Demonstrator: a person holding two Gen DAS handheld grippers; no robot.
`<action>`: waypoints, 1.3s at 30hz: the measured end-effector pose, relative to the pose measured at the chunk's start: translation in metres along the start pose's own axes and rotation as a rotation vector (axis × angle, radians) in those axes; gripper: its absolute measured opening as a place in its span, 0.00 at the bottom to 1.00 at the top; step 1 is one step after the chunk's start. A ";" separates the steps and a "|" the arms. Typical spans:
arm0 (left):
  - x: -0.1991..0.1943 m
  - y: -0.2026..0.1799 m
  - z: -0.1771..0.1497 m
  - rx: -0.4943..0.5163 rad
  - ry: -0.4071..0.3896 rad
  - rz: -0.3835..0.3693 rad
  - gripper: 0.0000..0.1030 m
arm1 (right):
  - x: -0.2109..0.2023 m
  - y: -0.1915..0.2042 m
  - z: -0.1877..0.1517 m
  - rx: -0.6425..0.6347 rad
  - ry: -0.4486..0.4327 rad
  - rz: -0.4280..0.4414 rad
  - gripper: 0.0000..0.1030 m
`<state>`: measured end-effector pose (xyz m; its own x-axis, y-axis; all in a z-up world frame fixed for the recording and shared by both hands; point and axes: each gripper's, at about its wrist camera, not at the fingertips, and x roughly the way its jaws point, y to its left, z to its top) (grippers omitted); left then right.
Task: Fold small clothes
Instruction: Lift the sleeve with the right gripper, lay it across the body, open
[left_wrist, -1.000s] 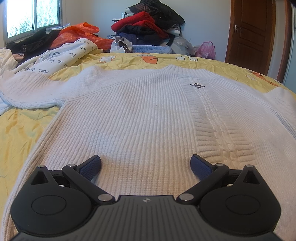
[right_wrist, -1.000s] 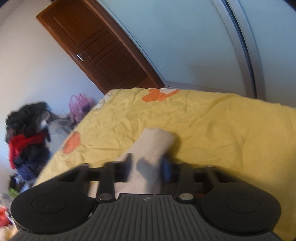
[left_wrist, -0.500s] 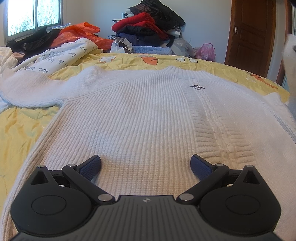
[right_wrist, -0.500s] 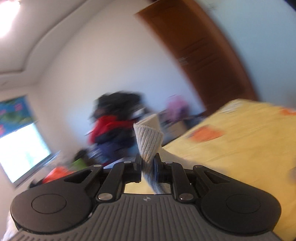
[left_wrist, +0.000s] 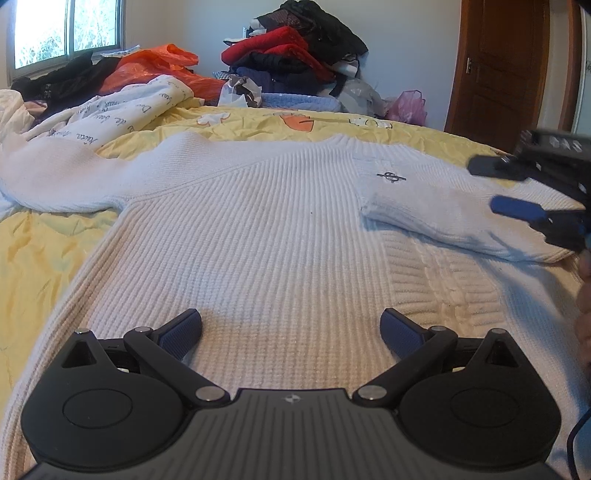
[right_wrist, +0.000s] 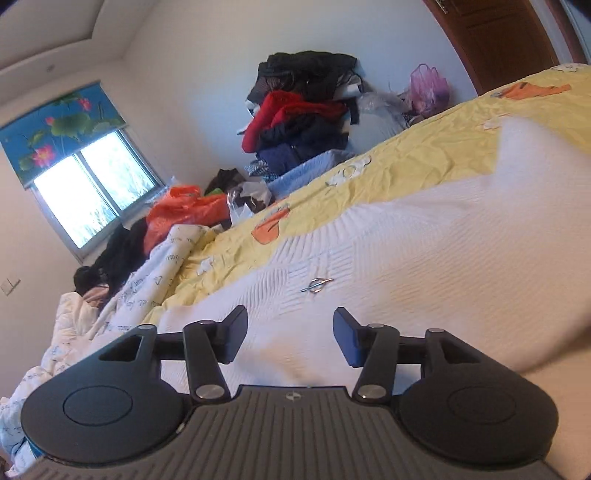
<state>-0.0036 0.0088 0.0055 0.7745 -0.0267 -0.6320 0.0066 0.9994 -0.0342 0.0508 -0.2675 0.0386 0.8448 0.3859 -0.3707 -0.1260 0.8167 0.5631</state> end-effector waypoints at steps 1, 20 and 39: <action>0.000 0.001 0.000 -0.006 -0.002 -0.005 1.00 | -0.010 -0.008 -0.002 -0.007 -0.010 -0.018 0.56; 0.080 -0.014 0.083 -0.385 0.147 -0.311 0.85 | -0.038 -0.095 -0.020 0.282 -0.075 0.154 0.69; 0.033 -0.019 0.132 -0.123 -0.106 -0.147 0.08 | -0.044 -0.091 -0.023 0.275 -0.085 0.170 0.71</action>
<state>0.1056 -0.0085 0.0874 0.8331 -0.1628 -0.5287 0.0519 0.9745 -0.2183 0.0130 -0.3493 -0.0137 0.8655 0.4599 -0.1983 -0.1331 0.5929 0.7942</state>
